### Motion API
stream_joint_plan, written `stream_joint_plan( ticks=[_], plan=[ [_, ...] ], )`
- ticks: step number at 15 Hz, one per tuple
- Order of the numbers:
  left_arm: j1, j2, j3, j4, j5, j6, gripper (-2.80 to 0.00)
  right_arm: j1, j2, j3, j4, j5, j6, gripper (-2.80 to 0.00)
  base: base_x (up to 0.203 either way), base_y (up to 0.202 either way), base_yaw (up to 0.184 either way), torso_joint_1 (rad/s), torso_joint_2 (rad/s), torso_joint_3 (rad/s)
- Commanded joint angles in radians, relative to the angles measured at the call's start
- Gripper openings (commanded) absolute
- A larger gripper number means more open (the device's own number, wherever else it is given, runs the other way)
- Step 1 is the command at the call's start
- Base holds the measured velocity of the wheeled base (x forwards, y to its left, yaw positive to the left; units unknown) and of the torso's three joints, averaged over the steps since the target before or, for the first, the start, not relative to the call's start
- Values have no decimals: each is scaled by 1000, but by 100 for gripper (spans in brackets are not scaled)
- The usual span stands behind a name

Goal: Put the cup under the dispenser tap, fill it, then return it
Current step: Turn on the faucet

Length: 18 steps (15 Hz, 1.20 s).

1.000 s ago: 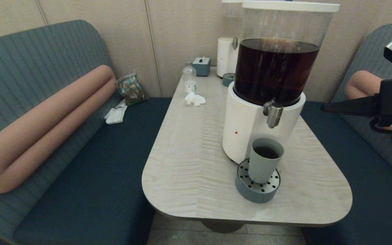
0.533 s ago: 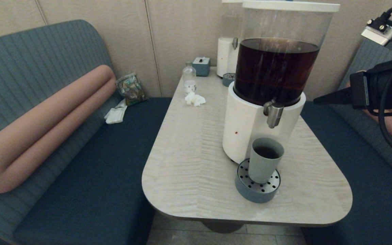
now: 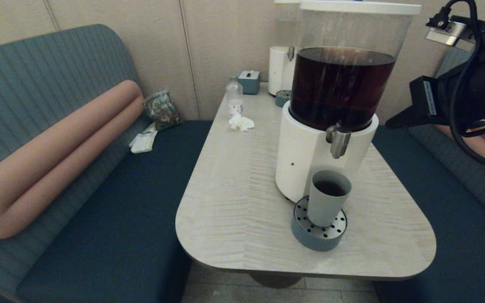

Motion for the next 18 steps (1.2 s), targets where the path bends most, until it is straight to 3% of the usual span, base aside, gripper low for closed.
stream_joint_plan(
  ticks=[1, 5, 18],
  plan=[
    [0, 2, 0, 0, 1, -1, -280, 6, 29, -8, 2, 9, 25, -280, 0, 0, 0, 0, 0, 0],
    [0, 2, 0, 0, 1, -1, -280, 6, 53, -6, -63, 149, 68, -280, 0, 0, 0, 0, 0, 0],
    [0, 2, 0, 0, 1, -1, -280, -8, 97, 22, -138, 142, 56, -280, 0, 0, 0, 0, 0, 0]
  ],
)
